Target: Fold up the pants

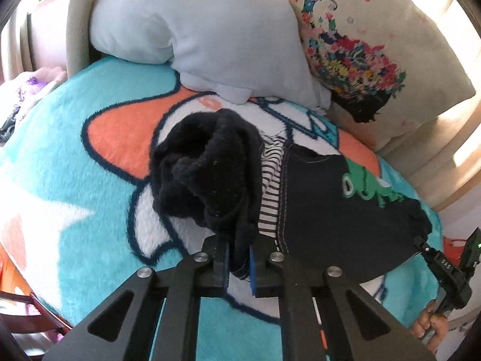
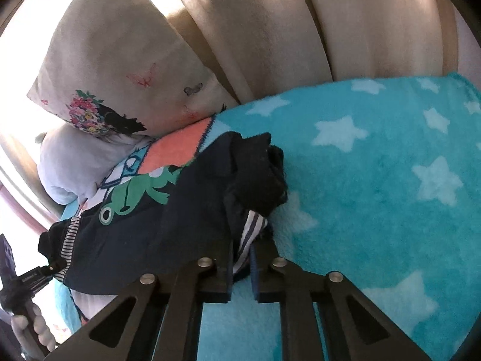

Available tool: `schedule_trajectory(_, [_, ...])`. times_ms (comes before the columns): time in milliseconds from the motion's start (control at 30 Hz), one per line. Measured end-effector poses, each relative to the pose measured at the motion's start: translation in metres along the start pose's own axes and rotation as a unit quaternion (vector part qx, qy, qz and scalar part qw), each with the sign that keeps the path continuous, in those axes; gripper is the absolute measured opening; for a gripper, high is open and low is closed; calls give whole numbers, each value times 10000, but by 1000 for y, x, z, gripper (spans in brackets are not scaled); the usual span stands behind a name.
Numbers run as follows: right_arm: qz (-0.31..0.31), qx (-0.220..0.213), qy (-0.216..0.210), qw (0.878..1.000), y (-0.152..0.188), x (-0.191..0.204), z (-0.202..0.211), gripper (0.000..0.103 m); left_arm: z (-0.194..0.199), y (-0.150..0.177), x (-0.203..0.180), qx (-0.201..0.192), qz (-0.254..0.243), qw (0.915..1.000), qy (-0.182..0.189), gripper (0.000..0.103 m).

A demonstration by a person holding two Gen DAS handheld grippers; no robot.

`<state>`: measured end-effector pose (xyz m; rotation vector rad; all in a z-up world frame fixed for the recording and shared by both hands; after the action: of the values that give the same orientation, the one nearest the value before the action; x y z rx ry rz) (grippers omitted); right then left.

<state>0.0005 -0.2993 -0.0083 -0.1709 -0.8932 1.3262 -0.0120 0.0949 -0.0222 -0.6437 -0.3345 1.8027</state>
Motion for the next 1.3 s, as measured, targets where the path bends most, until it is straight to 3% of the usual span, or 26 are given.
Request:
schedule_trajectory(167, [30, -225, -283, 9993, -22, 14, 22, 6, 23, -17, -9, -138, 134, 9988, 459, 9])
schedule_trajectory(300, [110, -345, -474, 9982, -61, 30, 23, 6, 15, -47, -11, 5, 426, 9962, 764, 9])
schedule_trajectory(433, [219, -406, -387, 9982, -102, 43, 5, 5, 3, -82, -14, -134, 597, 9952, 761, 9])
schedule_trajectory(567, [192, -316, -153, 9992, -134, 47, -36, 5, -30, -113, -9, 68, 1085, 9883, 1071, 10])
schedule_trajectory(667, [228, -169, 91, 9996, -142, 48, -71, 5, -45, -115, -5, 191, 1200, 9855, 1184, 20])
schedule_trajectory(767, [276, -47, 380, 9989, -145, 44, -102, 5, -41, -112, -5, 57, 1087, 9856, 1292, 38])
schedule_trajectory(833, [221, -18, 528, 9984, -147, 40, -116, 5, -31, -111, -4, -89, 1056, 9842, 1417, 57])
schedule_trajectory(900, [93, 11, 658, 9978, -150, 32, -128, 5, -22, -108, -3, -223, 1033, 9834, 1478, 63])
schedule_trajectory(1000, [-62, 52, 953, 9954, -153, 19, -143, 5, -13, -102, 2, -303, 909, 9863, 1343, 65])
schedule_trajectory(1133, [-84, 30, 912, 9958, -151, 21, -134, 8, 0, -87, 8, -360, 785, 9887, 1228, 71])
schedule_trajectory(1167, [-2, -10, 896, 9960, -149, 25, -128, 14, 2, -84, 11, -381, 779, 9892, 1184, 71])
schedule_trajectory(1233, [256, -72, 712, 9971, -139, 38, -112, 36, 3, -76, 18, -377, 798, 9904, 1065, 71])
schedule_trajectory(1267, [317, -73, 552, 9979, -131, 42, -103, 56, 4, -71, 23, -373, 831, 9907, 1009, 71])
schedule_trajectory(1300, [299, -50, 415, 9987, -123, 41, -94, 70, 3, -67, 28, -360, 851, 9912, 946, 73])
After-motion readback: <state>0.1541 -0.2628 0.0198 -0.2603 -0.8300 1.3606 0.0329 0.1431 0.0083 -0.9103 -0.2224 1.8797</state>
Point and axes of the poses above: each gripper's, at about its wrist camera, not at the fingertips, and z roughly against the way its jaws point, x to its left, y to its underside, the point moved 7 cm from there along -z, roughly the way its jaws point, and after that the axes turned 7 degrees about -y, right-handed, at the moved point
